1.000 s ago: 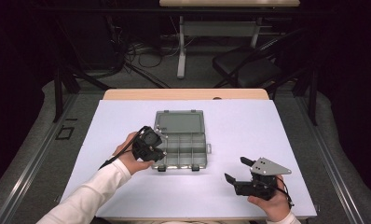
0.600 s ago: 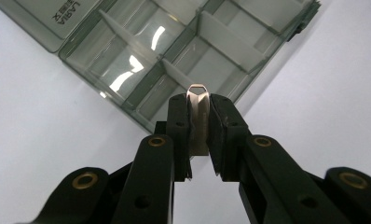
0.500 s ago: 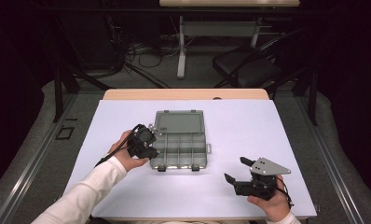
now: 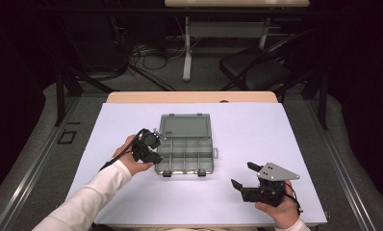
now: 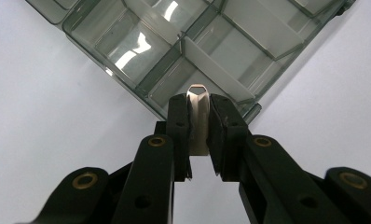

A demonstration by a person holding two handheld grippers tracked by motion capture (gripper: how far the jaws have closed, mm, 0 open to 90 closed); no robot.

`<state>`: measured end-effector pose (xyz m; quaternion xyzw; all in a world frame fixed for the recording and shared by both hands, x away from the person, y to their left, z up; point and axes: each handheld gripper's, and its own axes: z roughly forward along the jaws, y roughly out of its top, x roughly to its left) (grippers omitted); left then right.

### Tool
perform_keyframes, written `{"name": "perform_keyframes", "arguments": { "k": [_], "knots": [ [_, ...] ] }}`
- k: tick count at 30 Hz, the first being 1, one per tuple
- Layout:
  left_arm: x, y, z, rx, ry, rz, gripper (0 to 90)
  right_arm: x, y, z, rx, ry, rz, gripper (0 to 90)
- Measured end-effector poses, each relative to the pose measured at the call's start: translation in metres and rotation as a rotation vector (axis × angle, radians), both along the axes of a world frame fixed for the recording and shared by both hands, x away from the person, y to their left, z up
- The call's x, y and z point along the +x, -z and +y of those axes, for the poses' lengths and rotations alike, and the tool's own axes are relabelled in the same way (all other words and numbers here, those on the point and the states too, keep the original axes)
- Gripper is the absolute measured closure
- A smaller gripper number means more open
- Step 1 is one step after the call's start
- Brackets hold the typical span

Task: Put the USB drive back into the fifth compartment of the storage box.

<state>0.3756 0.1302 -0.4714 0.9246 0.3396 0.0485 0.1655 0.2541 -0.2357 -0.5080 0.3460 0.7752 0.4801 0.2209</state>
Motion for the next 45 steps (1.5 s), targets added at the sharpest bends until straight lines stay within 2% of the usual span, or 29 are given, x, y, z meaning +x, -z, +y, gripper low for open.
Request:
{"name": "perform_keyframes", "arguments": {
  "k": [11, 17, 23, 43, 45],
  "knots": [
    [0.005, 0.008, 0.001, 0.005, -0.015, 0.012, 79.0, 0.0, 0.0, 0.0, -0.002, -0.003, 0.002, 18.7],
    [0.008, 0.011, -0.004, -0.006, -0.014, 0.014, 79.0, 0.0, 0.0, 0.001, -0.002, -0.004, 0.003, 18.7],
    [0.01, 0.014, -0.009, 0.0, -0.007, 0.023, 79.0, 0.0, 0.0, 0.0, -0.003, -0.005, 0.002, 18.8],
    [0.013, 0.017, -0.009, 0.01, -0.005, 0.019, 78.9, 0.0, 0.001, 0.001, -0.004, -0.009, 0.006, 19.1],
    [0.014, 0.017, -0.009, 0.008, -0.005, 0.012, 76.4, 0.0, 0.001, 0.001, -0.006, -0.01, 0.006, 19.2]
  ]
}}
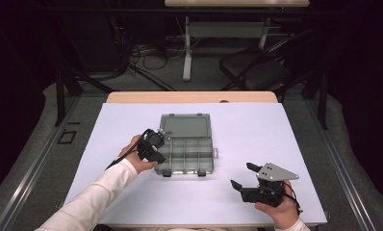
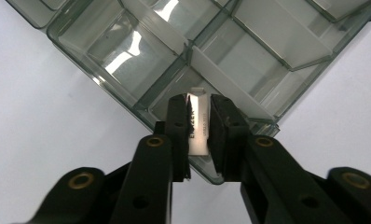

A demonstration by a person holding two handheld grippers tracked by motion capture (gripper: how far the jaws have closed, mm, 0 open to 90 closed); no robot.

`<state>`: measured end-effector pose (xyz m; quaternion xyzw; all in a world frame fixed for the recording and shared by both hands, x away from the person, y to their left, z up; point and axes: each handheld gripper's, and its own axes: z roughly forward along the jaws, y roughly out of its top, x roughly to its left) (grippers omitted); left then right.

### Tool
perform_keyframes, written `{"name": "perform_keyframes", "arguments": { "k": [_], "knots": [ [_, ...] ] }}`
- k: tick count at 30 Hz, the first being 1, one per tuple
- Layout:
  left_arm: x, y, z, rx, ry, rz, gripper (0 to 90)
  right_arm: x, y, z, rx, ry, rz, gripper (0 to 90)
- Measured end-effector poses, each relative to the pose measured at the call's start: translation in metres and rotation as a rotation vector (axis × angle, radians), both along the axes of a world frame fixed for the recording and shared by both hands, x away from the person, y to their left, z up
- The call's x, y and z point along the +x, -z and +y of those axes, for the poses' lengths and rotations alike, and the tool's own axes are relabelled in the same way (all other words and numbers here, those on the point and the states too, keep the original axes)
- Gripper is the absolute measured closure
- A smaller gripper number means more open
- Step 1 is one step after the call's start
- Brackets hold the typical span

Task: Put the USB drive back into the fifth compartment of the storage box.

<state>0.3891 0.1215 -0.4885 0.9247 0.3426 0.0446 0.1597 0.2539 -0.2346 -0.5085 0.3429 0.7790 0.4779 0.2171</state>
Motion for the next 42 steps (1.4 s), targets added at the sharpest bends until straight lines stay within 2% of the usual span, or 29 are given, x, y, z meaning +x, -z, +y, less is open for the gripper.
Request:
{"name": "perform_keyframes", "arguments": {
  "k": [7, 14, 20, 25, 26, 29, 33, 35, 38, 42],
  "knots": [
    [0.0, -0.001, 0.001, -0.017, -0.006, -0.002, 68.4, 0.0, 0.0, 0.0, 0.0, -0.001, 0.0, 19.2],
    [-0.004, -0.001, 0.0, -0.006, 0.019, -0.037, 61.7, 0.0, 0.0, 0.0, -0.001, -0.001, 0.001, 19.2],
    [-0.007, -0.004, 0.001, -0.009, 0.034, -0.047, 60.0, 0.0, 0.0, 0.0, -0.002, -0.002, 0.001, 19.2],
    [-0.01, -0.007, 0.003, -0.029, 0.036, -0.064, 58.8, 0.0, 0.001, 0.0, -0.003, -0.001, 0.004, 19.2],
    [-0.01, -0.008, 0.004, -0.028, 0.047, -0.075, 57.7, 0.0, 0.001, 0.0, -0.003, -0.001, 0.004, 19.2],
    [-0.012, -0.012, 0.007, -0.04, 0.04, -0.111, 51.3, 0.001, 0.001, 0.0, -0.004, -0.002, 0.003, 19.3],
    [-0.015, -0.016, 0.011, -0.065, 0.041, -0.148, 45.9, 0.0, 0.001, 0.001, -0.004, -0.003, 0.004, 19.3],
    [-0.016, -0.018, 0.015, -0.103, 0.048, -0.162, 43.4, 0.0, 0.001, 0.001, -0.005, -0.004, 0.003, 19.2],
    [-0.018, -0.02, 0.02, -0.141, 0.04, -0.151, 43.0, 0.0, 0.001, 0.001, -0.003, 0.0, 0.007, 19.3],
    [-0.023, -0.023, 0.028, -0.199, 0.04, -0.163, 41.7, 0.001, 0.001, 0.001, -0.005, -0.002, 0.005, 19.3]
  ]
}}
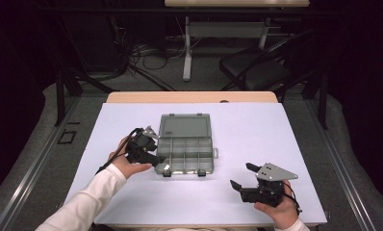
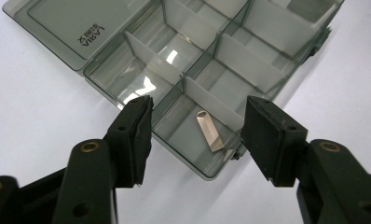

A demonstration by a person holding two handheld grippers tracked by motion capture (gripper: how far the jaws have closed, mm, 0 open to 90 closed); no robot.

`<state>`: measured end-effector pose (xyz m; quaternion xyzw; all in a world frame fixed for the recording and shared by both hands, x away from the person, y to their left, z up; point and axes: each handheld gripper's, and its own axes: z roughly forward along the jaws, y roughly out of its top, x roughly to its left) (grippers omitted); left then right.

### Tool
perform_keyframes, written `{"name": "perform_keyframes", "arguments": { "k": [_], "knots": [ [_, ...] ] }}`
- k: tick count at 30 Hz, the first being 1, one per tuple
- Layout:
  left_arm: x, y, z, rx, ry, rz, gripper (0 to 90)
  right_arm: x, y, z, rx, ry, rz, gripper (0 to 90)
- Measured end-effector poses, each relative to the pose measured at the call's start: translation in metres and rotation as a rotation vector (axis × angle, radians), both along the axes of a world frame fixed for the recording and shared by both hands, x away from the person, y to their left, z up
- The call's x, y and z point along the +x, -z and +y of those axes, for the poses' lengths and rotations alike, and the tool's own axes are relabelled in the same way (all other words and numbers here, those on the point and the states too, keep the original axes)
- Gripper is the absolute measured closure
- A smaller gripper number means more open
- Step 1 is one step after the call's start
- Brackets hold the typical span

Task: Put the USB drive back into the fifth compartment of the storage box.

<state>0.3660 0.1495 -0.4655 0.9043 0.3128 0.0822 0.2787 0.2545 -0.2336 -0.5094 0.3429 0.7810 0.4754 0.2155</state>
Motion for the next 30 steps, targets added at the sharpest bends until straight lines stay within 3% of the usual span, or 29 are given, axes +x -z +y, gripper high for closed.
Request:
{"name": "perform_keyframes", "arguments": {
  "k": [5, 9, 19, 26, 30],
  "knots": [
    [-0.009, -0.005, 0.012, -0.085, -0.007, -0.051, 36.7, 0.0, 0.0, 0.001, 0.002, 0.0, 0.001, 19.3],
    [-0.014, -0.009, 0.021, -0.146, -0.021, -0.064, 29.6, 0.0, 0.0, 0.001, 0.0, 0.0, 0.0, 19.3],
    [-0.024, -0.012, 0.037, -0.191, -0.057, -0.107, 17.8, 0.0, 0.0, 0.001, -0.002, -0.002, -0.002, 19.3],
    [-0.032, -0.01, 0.049, -0.263, -0.075, -0.138, 15.3, 0.0, 0.0, 0.001, -0.002, 0.0, -0.003, 19.2],
    [-0.038, -0.008, 0.057, -0.289, -0.075, -0.185, 15.1, 0.0, 0.0, 0.001, -0.001, 0.002, -0.003, 19.2]
  ]
}}
